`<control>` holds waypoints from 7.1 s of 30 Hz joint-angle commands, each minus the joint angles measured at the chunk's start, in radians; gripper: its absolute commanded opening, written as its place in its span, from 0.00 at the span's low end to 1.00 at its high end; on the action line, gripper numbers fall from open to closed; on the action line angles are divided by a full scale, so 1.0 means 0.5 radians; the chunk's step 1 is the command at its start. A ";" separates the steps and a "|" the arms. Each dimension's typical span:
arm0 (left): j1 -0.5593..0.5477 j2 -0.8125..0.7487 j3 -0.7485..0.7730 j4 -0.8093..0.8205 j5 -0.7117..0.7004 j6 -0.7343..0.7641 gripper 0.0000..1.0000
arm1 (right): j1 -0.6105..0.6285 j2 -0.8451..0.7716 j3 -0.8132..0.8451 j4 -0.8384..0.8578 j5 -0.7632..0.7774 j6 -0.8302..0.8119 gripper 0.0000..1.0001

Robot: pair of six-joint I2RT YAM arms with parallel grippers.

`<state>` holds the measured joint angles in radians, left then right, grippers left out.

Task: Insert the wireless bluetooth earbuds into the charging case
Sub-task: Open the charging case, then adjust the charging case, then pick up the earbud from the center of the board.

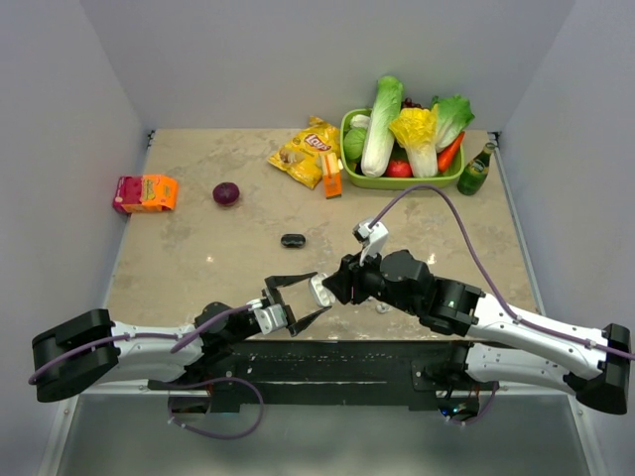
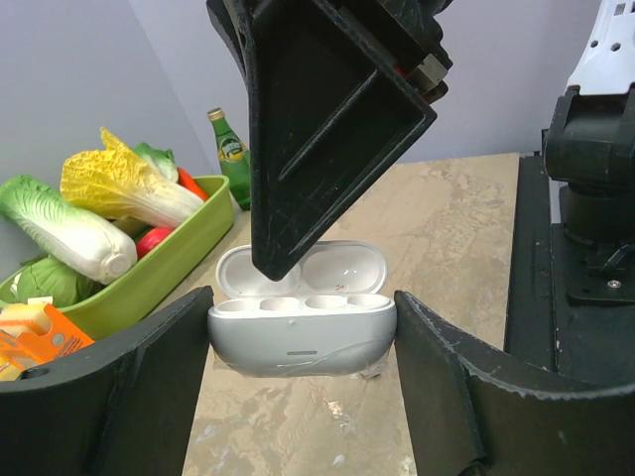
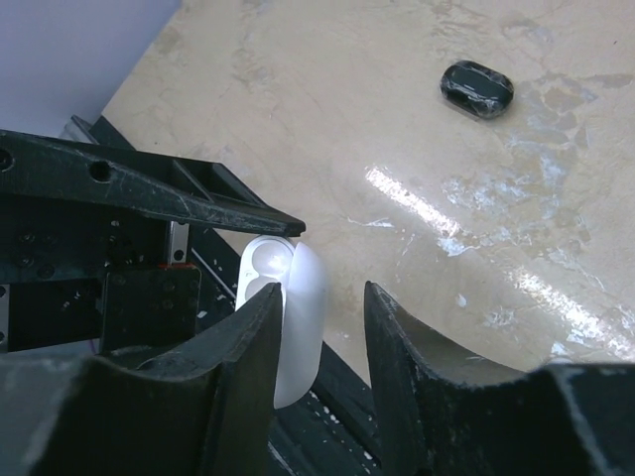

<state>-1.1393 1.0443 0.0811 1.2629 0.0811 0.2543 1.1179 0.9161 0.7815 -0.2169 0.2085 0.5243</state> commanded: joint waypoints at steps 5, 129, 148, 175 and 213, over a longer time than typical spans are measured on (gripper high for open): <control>-0.001 -0.021 0.034 0.650 -0.003 0.041 0.00 | -0.002 0.033 0.005 0.084 -0.037 0.007 0.36; 0.536 0.004 0.032 0.287 0.556 -1.303 0.00 | -0.079 -0.265 0.171 -0.351 0.939 -0.270 0.65; 0.514 -0.392 -0.297 0.245 0.298 -1.331 0.00 | -0.251 0.361 -0.412 -0.131 0.485 0.234 0.38; 0.407 -0.098 -0.386 0.536 0.252 -1.389 0.00 | -0.285 -0.304 -0.912 -0.514 0.697 1.445 0.36; 0.376 0.025 -0.429 0.619 0.280 -1.401 0.00 | -0.288 0.131 -0.848 -0.198 0.721 1.277 0.31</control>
<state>-0.9451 1.0515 0.0483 1.2751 0.2272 -0.4362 0.9794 0.9634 0.3332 -0.3580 0.5400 1.1828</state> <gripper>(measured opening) 0.348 0.309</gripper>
